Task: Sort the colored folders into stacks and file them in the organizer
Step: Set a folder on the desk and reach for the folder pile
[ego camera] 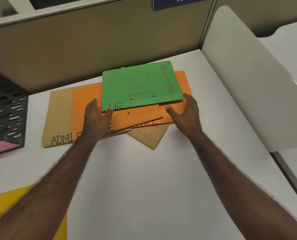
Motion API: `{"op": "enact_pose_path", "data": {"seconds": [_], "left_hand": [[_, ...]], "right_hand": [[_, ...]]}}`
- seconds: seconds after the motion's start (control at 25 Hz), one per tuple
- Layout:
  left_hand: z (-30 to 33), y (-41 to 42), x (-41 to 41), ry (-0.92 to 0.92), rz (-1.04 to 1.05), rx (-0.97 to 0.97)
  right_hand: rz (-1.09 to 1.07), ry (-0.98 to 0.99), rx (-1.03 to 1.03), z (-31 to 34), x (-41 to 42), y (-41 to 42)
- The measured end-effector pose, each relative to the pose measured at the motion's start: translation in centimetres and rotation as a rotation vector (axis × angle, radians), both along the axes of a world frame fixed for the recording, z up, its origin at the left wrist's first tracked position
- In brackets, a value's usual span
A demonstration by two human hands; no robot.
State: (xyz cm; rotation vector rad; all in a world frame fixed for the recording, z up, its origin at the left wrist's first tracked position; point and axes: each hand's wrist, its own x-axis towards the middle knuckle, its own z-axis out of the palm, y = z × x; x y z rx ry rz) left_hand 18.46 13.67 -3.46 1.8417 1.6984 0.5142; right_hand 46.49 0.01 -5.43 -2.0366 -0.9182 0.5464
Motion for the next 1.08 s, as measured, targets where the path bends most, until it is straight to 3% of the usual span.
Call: {"op": "enact_pose_path", "data": {"seconds": [0.24,0.48,0.68,0.96,1.08], "left_hand": [[-0.4,2.2,1.1,-0.165,0.099,-0.153],[-0.3,2.0,0.3,-0.33,0.175,-0.154],[1.2,0.4,-0.4,-0.496,0.272,-0.185],[3.0,-8.9,-1.2,-0.365,0.345,-0.06],[4.8,-14.6,-1.6,-0.433,0.33,-0.169]], "right_hand": [[-0.028,0.19,-0.026,-0.2,3.1,4.6],[-0.204,0.695,0.1,-0.3,4.7,5.3],[-0.249,1.172,0.25,0.6,2.5,0.9],[-0.279,1.318,0.366,2.5,-4.7,-7.6],[-0.282,1.328,0.419,3.6,-8.6,-11.0]]}}
